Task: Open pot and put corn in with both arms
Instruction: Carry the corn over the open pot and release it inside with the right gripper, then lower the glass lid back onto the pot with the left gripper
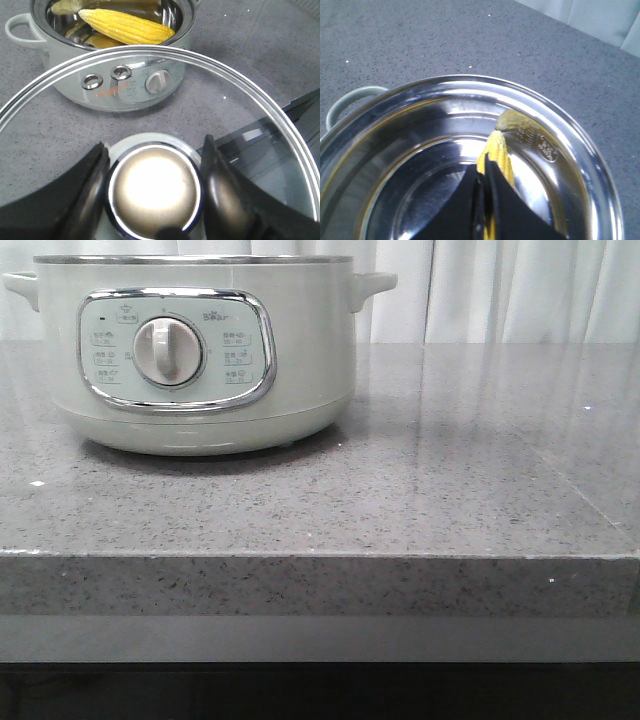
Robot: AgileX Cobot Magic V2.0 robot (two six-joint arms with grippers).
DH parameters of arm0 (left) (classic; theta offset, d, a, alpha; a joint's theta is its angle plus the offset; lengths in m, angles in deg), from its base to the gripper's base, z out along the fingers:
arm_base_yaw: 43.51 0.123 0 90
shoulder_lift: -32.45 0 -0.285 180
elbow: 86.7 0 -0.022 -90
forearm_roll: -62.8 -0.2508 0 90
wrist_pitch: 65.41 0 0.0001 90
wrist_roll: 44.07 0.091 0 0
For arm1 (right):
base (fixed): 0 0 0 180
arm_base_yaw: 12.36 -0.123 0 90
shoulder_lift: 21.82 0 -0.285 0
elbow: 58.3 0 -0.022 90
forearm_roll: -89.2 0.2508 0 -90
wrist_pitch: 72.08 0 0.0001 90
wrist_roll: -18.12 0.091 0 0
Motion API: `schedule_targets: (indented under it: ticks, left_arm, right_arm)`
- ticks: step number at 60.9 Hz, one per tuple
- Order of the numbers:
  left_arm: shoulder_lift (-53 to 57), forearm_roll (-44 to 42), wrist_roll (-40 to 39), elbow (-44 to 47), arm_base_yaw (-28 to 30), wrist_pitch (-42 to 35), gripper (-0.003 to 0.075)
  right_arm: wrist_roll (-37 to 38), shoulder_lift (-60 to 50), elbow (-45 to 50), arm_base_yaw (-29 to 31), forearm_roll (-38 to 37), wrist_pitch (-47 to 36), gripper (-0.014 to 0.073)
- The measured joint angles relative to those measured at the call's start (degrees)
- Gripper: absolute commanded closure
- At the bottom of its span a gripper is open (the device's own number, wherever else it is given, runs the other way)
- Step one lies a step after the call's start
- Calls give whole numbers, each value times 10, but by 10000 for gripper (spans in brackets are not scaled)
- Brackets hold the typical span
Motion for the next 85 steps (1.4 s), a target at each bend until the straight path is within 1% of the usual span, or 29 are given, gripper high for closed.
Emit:
schedule_targets:
  ticks: [6,11,21,29,41,51,57,66,73,85]
  left_arm:
    - [0,0,0,0,0,0,584]
    - [0,0,0,0,0,0,584]
    - [0,0,0,0,0,0,584]
    - [0,0,0,0,0,0,584]
    - [0,0,0,0,0,0,584]
    - [0,0,0,0,0,0,584]
    - [0,0,0,0,0,0,584]
    - [0,0,0,0,0,0,584]
    - [0,0,0,0,0,0,584]
    - [0,0,0,0,0,-3,584]
  right_arm:
    - [0,-11,0,17,-9,17,653]
    - [1,-26,0,44,-10,40,653]
    - [12,-70,26,125,-13,69,653]
    - [18,-124,98,203,-16,66,653]
    - [21,-214,223,289,-19,35,653]
    - [17,-306,343,297,-19,-19,653]
    - [12,-374,415,286,-19,-63,653]
    - [11,-489,551,264,-19,-128,653]
    - [11,-585,654,256,-19,-158,653]
    - [10,-727,778,255,-19,-182,653]
